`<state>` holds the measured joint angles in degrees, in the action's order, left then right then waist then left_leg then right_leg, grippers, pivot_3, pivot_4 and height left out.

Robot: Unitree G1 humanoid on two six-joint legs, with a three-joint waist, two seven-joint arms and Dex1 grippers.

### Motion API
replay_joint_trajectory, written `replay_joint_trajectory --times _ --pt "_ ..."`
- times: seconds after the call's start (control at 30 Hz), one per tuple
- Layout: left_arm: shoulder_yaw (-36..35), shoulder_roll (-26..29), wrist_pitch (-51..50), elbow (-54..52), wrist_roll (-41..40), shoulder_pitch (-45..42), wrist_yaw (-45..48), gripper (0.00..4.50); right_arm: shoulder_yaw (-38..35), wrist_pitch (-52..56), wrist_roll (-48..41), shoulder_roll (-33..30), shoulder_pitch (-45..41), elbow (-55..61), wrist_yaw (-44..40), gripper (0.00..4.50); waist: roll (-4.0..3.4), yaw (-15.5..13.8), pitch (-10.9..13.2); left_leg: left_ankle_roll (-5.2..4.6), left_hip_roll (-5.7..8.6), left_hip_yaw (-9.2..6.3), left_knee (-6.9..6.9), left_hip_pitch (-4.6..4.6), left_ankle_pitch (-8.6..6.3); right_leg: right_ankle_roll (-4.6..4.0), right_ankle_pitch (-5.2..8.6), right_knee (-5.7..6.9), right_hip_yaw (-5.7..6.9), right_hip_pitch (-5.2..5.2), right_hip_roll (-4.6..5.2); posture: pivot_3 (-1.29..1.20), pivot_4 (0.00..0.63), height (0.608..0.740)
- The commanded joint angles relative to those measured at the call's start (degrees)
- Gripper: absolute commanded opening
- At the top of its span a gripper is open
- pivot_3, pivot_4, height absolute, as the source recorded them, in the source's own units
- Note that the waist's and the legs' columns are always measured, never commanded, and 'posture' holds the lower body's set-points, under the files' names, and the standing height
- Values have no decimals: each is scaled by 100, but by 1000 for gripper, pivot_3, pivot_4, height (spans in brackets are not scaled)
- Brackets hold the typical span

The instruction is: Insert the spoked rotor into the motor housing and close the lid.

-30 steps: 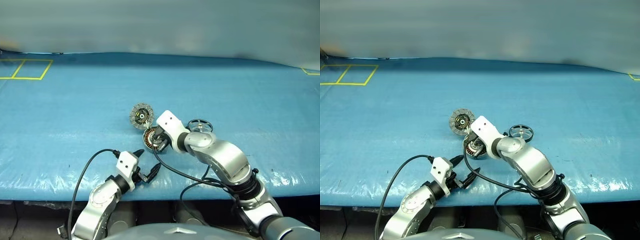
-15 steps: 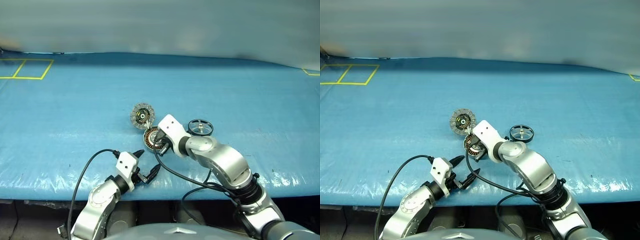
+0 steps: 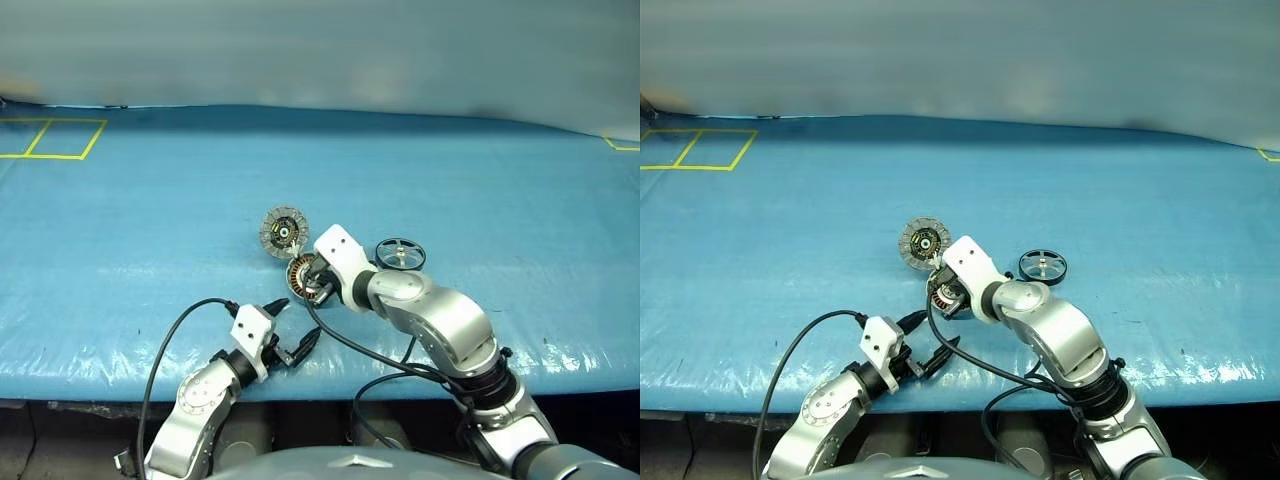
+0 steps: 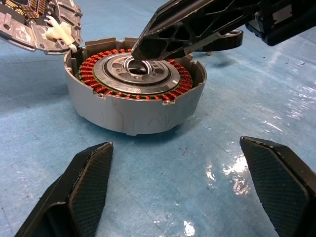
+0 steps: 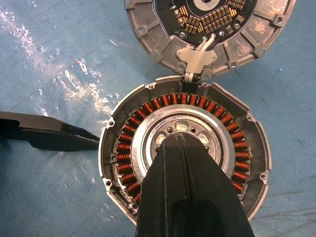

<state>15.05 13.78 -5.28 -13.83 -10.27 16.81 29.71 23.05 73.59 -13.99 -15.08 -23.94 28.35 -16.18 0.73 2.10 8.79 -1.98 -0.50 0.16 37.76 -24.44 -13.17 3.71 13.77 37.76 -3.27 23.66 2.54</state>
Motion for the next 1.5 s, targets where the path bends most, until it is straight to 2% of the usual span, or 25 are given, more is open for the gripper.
replay_joint_trajectory --times 0.03,0.47,0.77,1.5 --pt "-36 -6 75 164 -26 49 8 4500 1 -184 47 1 -57 -49 8 26 0 0 0 0 0 0 0 0 0 0 0 0 0 0 0 0 150 740" --pt "-74 8 240 300 -52 107 87 4500 -112 -234 8 -39 -124 -75 -41 26 0 0 0 0 -1 0 2 3 0 0 0 0 0 -1 0 0 150 740" --pt "73 -69 158 57 15 209 -44 4500 218 -257 29 -271 -204 93 -168 26 -1 5 0 0 -1 0 -3 2 0 -1 0 0 0 0 0 0 150 740" --pt "110 -14 -282 -424 -13 207 -190 4500 31 -492 79 76 -23 -355 11 26 0 1 0 0 0 1 -6 0 0 -3 2 -2 1 1 0 0 150 740"
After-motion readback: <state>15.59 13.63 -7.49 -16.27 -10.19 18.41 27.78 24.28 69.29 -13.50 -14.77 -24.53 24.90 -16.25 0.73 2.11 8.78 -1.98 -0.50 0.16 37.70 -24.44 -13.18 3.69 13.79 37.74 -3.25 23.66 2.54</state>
